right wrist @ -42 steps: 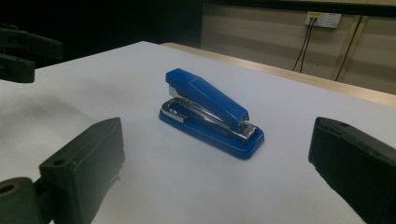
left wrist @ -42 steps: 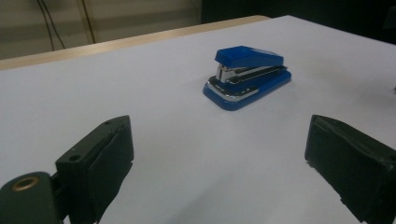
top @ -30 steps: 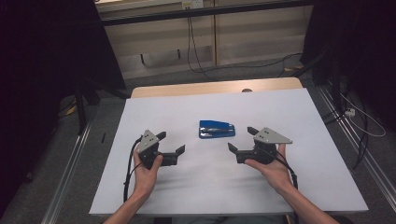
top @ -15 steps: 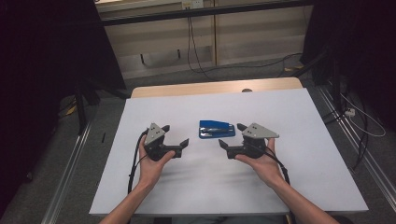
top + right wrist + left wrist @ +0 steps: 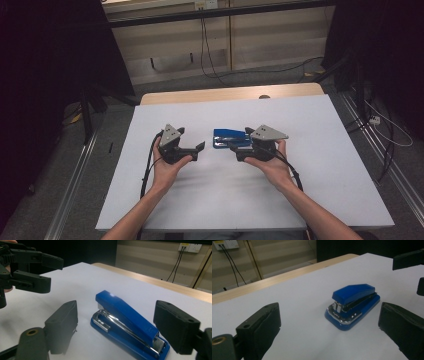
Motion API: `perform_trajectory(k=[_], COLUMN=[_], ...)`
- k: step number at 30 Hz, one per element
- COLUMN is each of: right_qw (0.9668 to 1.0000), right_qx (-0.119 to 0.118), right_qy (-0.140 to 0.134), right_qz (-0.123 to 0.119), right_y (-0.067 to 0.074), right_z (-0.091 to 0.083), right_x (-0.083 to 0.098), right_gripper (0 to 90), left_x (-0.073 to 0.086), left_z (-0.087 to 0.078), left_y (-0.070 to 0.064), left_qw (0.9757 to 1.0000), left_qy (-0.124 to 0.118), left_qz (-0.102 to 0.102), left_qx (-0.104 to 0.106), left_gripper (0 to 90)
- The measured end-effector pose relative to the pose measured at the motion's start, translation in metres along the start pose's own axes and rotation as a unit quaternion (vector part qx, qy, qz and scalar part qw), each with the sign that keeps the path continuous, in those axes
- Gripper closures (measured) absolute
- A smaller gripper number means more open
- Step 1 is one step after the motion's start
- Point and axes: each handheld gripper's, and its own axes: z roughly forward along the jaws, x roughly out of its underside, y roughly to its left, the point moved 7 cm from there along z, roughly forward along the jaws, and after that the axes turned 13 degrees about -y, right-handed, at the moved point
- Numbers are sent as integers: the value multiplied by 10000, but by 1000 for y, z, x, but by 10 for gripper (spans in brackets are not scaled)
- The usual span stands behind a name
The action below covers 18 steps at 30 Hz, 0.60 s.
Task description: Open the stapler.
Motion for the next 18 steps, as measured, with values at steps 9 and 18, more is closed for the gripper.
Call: perform_trajectory(k=[9, 18], right_qw=[9999, 9997], right_qx=[-56, -30], right_qy=[54, 242], right_qz=[-132, 48], right_y=[-3, -7], right_z=[14, 17], right_x=[-2, 6], right_gripper=[224, 306], left_x=[-1, 3], left_z=[27, 35], left_y=[12, 7], left_qw=[9997, 9996], left_qy=[116, 225], left_qz=[46, 88], left_qx=[-205, -108], left_gripper=[62, 70])
